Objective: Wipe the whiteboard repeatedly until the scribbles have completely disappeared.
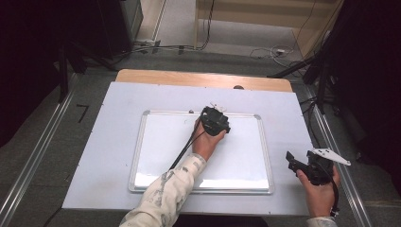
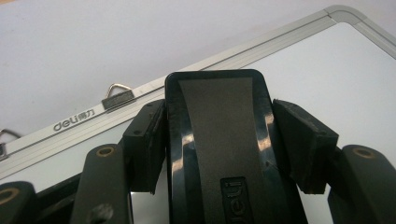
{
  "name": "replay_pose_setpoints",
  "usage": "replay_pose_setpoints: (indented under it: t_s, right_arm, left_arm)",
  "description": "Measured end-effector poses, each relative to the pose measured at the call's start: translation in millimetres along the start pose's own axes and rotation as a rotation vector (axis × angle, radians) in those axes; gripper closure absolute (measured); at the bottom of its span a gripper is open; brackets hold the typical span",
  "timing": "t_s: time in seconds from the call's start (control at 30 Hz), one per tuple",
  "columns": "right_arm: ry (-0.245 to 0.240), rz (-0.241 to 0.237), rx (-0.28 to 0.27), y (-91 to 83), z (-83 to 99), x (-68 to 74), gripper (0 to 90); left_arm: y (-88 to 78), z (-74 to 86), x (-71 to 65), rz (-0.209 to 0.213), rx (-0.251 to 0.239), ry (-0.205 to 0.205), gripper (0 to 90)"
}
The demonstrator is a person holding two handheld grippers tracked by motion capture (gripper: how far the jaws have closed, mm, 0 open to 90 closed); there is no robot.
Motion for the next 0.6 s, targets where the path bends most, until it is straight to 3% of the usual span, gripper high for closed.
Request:
replay_pose_setpoints:
  t_s: [0.33, 0.6]
  right_arm:
    - [0.002, 0.005, 0.0, -1.0, 1.1, -2.2, 19.2]
    - [0.001, 0.004, 0.001, -0.4, 1.1, -2.1, 19.2]
  left_arm:
    - [1.9, -1.5, -1.2, 0.01, 0.0, -0.006, 38.6]
    - [-3.9, 4.2, 8.5, 0.004, 0.003, -0.006, 38.7]
Point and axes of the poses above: each handheld gripper's, and its own axes: y roughly forward along the jaws, z roughly out of its underside, x roughly to its left, the point moved 6 cm from there along y, roughly forward along the jaws, and after that the axes turned 4 degrees about -z, right-handed, at the moved point
